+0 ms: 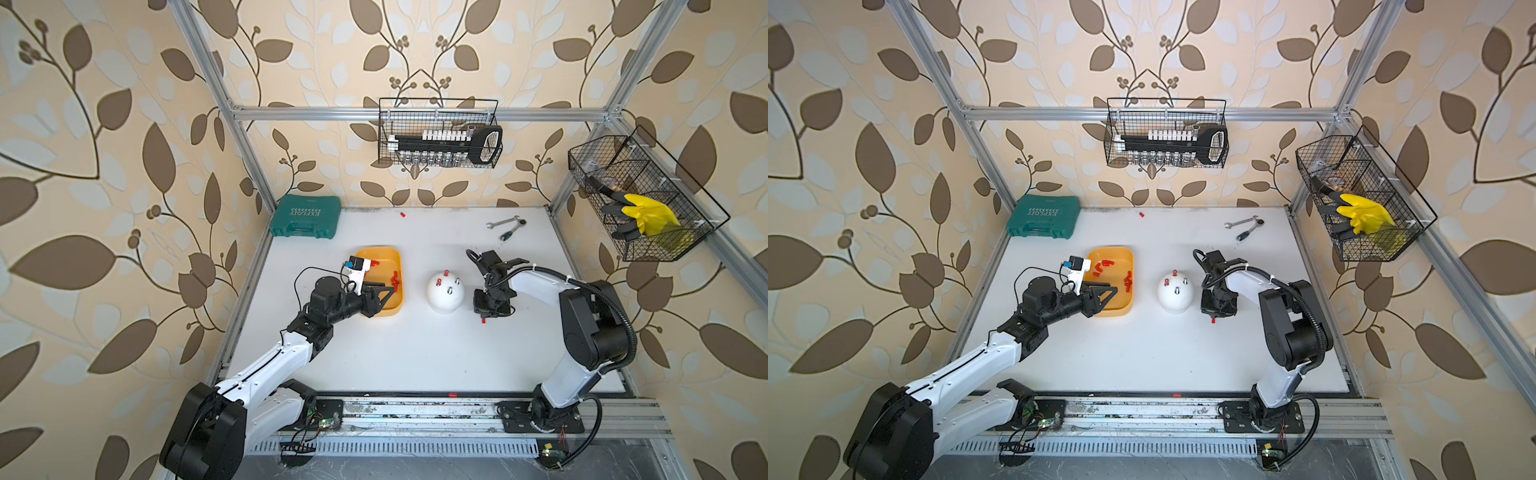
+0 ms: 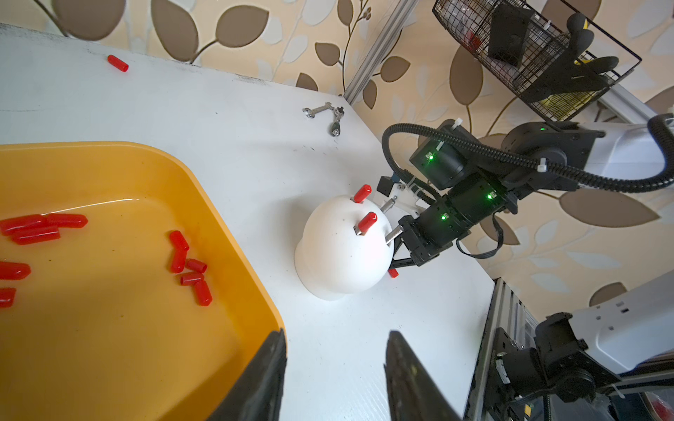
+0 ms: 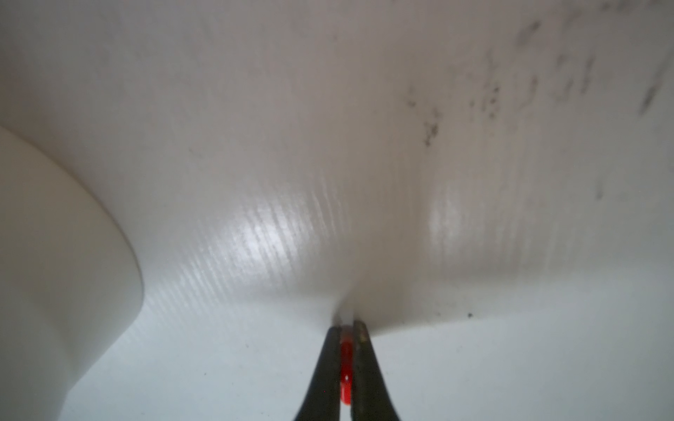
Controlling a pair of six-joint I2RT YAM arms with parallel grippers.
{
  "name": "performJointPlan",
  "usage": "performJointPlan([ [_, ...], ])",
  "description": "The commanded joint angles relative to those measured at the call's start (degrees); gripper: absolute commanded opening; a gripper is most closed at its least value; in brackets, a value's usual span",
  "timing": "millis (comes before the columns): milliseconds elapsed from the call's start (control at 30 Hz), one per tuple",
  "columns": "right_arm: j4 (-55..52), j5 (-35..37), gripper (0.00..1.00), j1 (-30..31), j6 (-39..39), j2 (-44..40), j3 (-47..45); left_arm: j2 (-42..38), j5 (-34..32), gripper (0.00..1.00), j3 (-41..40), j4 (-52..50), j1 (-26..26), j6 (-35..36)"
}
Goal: Cover the protruding screws with screw protection sleeves
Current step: Pick up the screw protection sleeve from the storage box, then attach the screw protection sleeve to the screw.
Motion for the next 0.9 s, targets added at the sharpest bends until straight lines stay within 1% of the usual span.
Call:
performJointPlan([
  [0, -0.71, 0.95, 0.09, 0.29, -0.05, -3.34, 1.57, 0.02, 0.81, 0.47, 0.95, 1.95, -0.41, 1.05],
  [133, 3.35, -0.62, 0.09, 0.31, -1.42, -11.45, 1.98, 0.31, 0.77, 0.47, 1.74, 1.93, -0.41, 0.72],
  [267, 13.13, -4.65, 0.09, 0.47, -1.35, -21.45, 0.25, 0.73, 0.25, 0.47, 1.27, 4.46, -0.38, -0.63],
  [367, 20.75, -7.65, 0.09, 0.45, -0.57, -26.04, -0.77, 1.48, 0.28, 0.46, 1.21, 5.78, -0.43, -1.59],
  [533, 34.15, -14.83, 0.08, 0.16, 1.36, -29.42, -4.65, 1.54, 0.81, 0.46, 0.81, 8.03, -0.43, -3.48],
  [633, 39.19, -18.07, 0.08, -0.02, 1.31, -29.32, -6.73, 0.96, 0.96, 0.46, 0.61, 8.64, -0.44, -3.94],
  [733, 45.83, -18.37, 0.10, -0.03, 1.30, -29.87, -10.91, 0.39, 1.39, 0.46, 0.85, 7.79, -0.41, -3.53],
  [867, 50.14, -17.63, 0.10, -0.45, 1.19, -29.35, -13.91, -0.13, 2.08, 0.46, 1.30, 6.45, -0.42, -2.86],
])
